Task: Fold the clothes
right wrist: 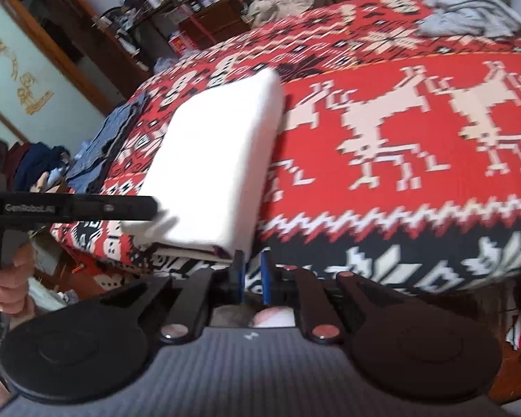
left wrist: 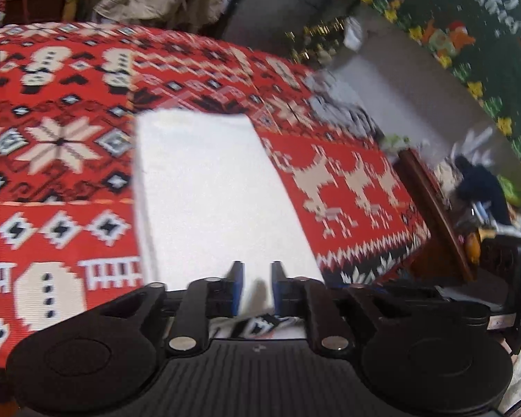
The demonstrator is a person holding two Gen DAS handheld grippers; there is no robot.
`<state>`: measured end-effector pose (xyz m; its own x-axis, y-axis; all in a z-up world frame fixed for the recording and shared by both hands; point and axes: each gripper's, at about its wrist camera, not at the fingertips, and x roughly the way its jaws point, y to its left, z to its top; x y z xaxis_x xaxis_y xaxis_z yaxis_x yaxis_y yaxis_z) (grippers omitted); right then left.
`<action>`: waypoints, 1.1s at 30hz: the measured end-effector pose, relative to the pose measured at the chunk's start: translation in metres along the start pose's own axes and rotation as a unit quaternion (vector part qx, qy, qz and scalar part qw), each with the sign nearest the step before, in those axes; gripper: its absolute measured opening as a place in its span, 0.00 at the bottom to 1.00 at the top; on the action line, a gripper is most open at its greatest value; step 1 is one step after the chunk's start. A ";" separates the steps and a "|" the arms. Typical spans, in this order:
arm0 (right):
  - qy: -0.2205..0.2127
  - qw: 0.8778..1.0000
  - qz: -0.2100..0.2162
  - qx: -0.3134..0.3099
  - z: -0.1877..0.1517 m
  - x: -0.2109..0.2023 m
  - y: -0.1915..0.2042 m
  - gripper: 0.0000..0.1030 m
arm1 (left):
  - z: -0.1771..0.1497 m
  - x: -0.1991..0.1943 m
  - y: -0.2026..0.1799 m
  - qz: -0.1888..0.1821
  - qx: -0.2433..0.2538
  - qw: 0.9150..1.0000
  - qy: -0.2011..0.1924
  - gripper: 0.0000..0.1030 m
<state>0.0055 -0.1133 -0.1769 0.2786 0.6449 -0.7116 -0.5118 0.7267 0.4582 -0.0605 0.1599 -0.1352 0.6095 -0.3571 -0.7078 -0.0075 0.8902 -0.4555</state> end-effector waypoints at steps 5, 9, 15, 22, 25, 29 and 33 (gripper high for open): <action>-0.013 1.000 -0.020 -0.003 0.002 -0.015 0.000 0.28 | -0.006 -0.022 0.022 0.010 -0.036 0.998 -0.046 0.35; -0.017 0.999 -0.021 -0.017 0.003 -0.019 0.008 0.39 | -0.014 -0.032 0.038 0.019 -0.066 0.996 -0.063 0.39; -0.009 0.997 -0.029 -0.078 0.005 -0.021 0.034 0.65 | -0.022 -0.042 0.045 0.037 -0.069 0.994 -0.076 0.62; 0.008 0.990 -0.055 -0.131 0.009 -0.019 0.058 0.86 | -0.022 -0.033 0.031 0.163 -0.001 0.986 -0.045 0.65; 0.005 0.987 -0.075 -0.139 0.011 -0.020 0.063 0.94 | -0.022 -0.029 0.033 0.200 0.021 0.979 -0.032 0.65; -0.013 0.980 -0.117 -0.159 0.014 -0.023 0.070 0.99 | -0.021 -0.035 0.035 0.217 0.012 0.975 -0.042 0.73; -0.018 0.971 -0.167 -0.169 0.019 -0.022 0.075 0.99 | -0.022 -0.041 0.032 0.204 0.012 0.977 -0.059 0.75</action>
<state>-0.0236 -0.0690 -0.1168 0.4995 0.3995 -0.7687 -0.6247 0.7809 -0.0002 -0.1032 0.1973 -0.1322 0.6466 0.0623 -0.7603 -0.2504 0.9588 -0.1345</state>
